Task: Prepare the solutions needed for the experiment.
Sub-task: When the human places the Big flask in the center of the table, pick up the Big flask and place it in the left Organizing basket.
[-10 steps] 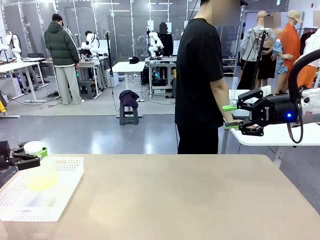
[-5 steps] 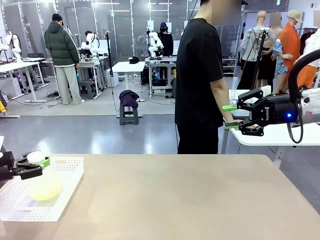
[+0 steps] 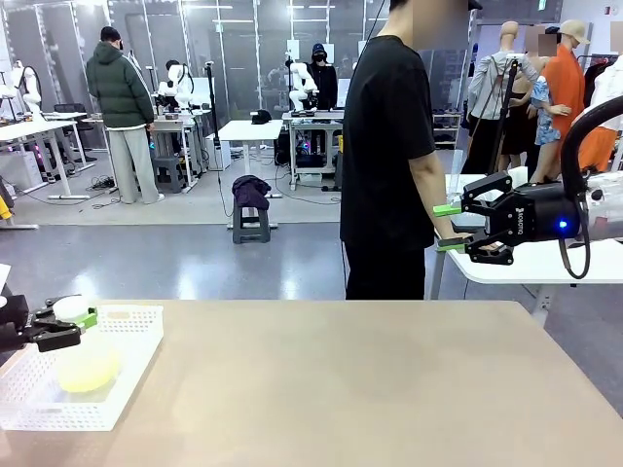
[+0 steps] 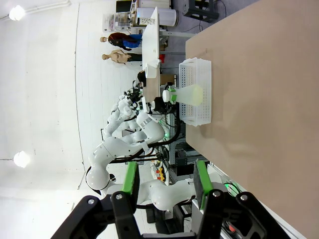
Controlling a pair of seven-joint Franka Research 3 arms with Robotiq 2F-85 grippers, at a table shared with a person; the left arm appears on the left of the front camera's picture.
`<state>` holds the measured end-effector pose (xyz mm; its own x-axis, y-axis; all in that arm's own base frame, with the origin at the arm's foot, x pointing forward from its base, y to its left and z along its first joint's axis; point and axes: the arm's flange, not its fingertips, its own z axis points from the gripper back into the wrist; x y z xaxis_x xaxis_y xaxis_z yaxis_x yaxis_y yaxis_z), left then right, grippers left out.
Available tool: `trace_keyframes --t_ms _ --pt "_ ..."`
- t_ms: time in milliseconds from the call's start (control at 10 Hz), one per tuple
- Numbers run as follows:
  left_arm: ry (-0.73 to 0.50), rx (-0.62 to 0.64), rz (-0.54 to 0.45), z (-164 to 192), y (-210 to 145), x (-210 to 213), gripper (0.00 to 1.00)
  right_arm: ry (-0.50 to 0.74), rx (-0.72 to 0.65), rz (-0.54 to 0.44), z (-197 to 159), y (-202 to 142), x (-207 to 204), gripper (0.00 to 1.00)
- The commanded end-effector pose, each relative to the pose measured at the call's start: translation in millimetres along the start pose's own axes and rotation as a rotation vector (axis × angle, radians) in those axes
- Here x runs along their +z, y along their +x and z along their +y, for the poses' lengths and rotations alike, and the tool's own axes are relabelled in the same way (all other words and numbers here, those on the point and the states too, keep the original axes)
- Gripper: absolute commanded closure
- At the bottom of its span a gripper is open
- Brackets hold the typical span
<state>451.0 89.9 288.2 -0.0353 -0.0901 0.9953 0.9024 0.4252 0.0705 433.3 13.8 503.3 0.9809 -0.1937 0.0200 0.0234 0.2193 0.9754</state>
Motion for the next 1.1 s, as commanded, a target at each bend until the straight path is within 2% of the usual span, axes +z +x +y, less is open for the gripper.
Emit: trace_keyframes --t_ms 0,100,200,300,400,500,600,700,1000 --pt "-0.053 -0.048 -0.039 -8.9 -18.2 4.6 0.57 0.006 0.003 0.0 1.4 -0.4 0.2 0.43" --pt "-0.065 -0.055 -0.039 -8.5 -18.5 7.1 0.37 0.006 0.003 0.0 1.4 -0.4 0.2 0.43" --pt "-0.063 -0.06 -0.034 -7.8 -16.8 10.7 0.53 0.006 0.003 0.0 1.4 -0.4 0.2 0.43" --pt "-0.062 -0.062 -0.026 -6.3 -17.1 13.7 0.17 0.006 0.003 0.0 1.4 -0.4 0.2 0.43" --pt "-0.064 -0.059 -0.02 -4.9 -16.1 16.5 0.33 0.006 0.003 0.0 1.4 -0.4 0.2 0.43" --pt "-0.08 -0.058 -0.007 -3.8 -15.7 18.9 0.0 0.006 0.003 0.0 1.4 -0.4 0.2 0.43" --pt "-0.105 -0.053 -0.002 -2.2 -15.2 20.4 0.13 0.006 0.003 0.0 1.4 -0.4 0.2 0.43" --pt "-0.106 -0.044 -0.01 0.6 -17.8 22.1 0.0 0.006 0.003 0.0 1.4 -0.4 0.2 0.43" --pt "-0.106 -0.019 0.007 2.0 -22.1 24.0 0.0 0.006 0.003 0.0 1.4 -0.4 0.2 0.43"
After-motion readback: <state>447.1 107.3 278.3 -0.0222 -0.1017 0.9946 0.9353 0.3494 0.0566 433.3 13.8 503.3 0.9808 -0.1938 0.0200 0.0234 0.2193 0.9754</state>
